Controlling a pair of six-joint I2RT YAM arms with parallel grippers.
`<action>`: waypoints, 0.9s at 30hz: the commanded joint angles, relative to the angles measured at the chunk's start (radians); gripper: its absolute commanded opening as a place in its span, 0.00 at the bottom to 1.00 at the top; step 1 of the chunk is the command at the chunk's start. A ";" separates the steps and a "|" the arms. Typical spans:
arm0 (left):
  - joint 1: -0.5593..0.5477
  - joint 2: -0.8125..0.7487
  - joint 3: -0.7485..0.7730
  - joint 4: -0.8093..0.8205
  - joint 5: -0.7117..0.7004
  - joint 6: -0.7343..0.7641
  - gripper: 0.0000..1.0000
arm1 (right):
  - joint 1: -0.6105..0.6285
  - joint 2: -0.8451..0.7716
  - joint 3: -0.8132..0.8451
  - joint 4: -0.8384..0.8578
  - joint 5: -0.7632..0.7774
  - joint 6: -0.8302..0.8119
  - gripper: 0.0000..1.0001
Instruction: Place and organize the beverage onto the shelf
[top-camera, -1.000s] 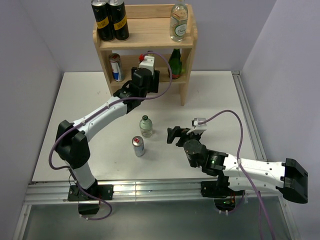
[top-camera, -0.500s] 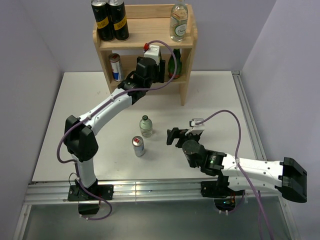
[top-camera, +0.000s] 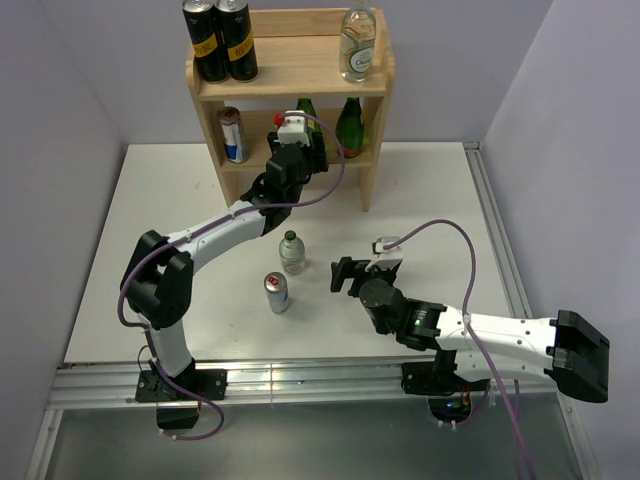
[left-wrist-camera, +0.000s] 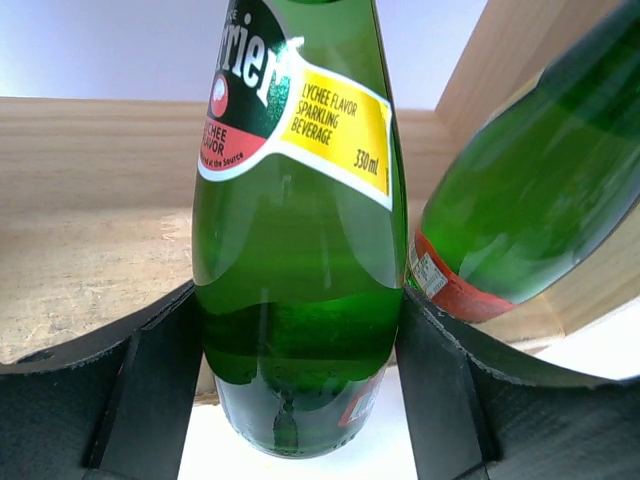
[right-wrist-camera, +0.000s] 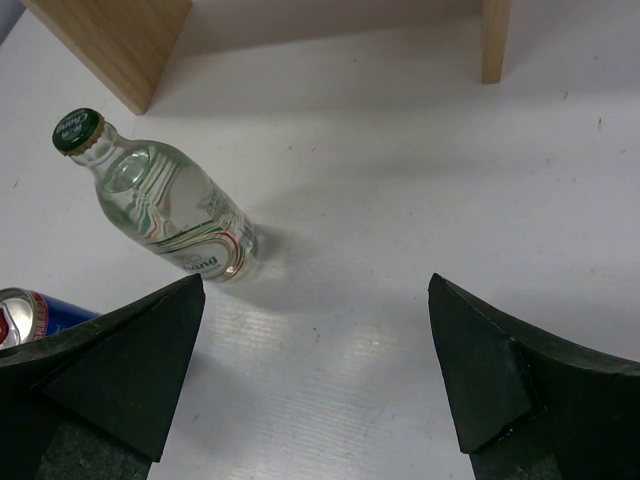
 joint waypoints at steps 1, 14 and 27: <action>-0.010 -0.023 -0.047 0.164 -0.039 -0.026 0.00 | -0.007 0.019 0.001 0.039 0.005 -0.002 1.00; -0.065 0.016 -0.169 0.259 -0.070 -0.021 0.00 | -0.009 0.041 0.003 0.035 0.002 0.004 1.00; -0.113 0.083 -0.173 0.232 -0.073 0.008 0.00 | -0.007 0.027 -0.002 0.035 0.008 0.004 1.00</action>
